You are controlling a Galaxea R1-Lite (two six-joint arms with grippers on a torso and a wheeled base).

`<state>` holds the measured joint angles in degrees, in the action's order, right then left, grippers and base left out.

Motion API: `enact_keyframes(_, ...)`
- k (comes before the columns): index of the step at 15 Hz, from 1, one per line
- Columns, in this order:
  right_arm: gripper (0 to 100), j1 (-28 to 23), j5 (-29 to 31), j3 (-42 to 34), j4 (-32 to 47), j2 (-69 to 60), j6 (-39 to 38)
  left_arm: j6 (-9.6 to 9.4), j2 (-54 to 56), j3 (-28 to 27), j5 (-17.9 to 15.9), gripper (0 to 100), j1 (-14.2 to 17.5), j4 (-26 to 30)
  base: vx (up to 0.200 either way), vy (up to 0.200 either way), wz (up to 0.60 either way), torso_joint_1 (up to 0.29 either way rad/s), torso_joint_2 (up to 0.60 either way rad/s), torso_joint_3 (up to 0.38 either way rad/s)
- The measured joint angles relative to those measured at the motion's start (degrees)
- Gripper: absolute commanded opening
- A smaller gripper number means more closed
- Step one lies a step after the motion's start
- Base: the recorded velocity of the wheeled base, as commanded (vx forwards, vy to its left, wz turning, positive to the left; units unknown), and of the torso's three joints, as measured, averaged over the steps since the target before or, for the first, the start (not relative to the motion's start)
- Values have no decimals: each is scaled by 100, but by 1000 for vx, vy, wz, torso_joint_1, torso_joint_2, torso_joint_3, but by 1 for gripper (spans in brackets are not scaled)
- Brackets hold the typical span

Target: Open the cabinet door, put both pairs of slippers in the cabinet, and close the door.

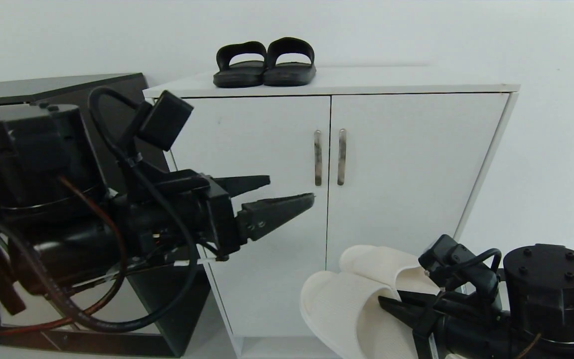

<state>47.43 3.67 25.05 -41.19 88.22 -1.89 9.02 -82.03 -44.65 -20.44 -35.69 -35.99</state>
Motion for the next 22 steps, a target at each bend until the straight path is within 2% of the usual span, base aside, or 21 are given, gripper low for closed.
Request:
enact_keyframes(2, 0, 0, -6, 11, -90, 65, 4, 173, -468, -680, 6, 100, -210, 33, 0, 0, 0, 0, 0, 0)
enact_keyframes(5, 0, 0, 0, 5, -249, 163, 4, 228, -1096, -1543, 6, 100, -388, 301, 0, 0, 0, 0, 0, 0)
enact_keyframes(8, 0, 22, 2, 0, -255, 223, 50, 280, -1623, -2070, -49, 100, -474, 345, 0, 0, 0, 0, 0, 0)
enact_keyframes(11, 0, 27, 5, -11, -262, 249, 116, 699, -1993, -2547, -293, 100, -488, 356, 0, 0, 0, 0, 0, 0)
enact_keyframes(12, 0, 30, 0, -11, -262, 249, 118, 778, -2103, -2715, -308, 100, -488, 358, 0, 0, 0, 0, 0, 0)
enact_keyframes(13, 0, 33, 0, -11, -265, 249, 116, 806, -2204, -2849, -301, 100, -485, 418, 0, 0, 0, 0, 0, 0)
enact_keyframes(16, 0, 38, 0, -11, -265, 254, 118, 792, -2339, -2951, 310, 100, -534, 468, 0, 0, 0, 0, 0, 0)
enact_keyframes(21, 0, 59, 0, -20, -265, 254, 118, 780, -2363, -2960, 386, 100, -463, 479, 0, 0, 0, 0, 0, 0)
enact_keyframes(22, 0, 59, 2, -22, -265, 254, 118, 725, -2367, -2960, 391, 100, -438, 482, 0, 0, 0, 0, 0, 0)
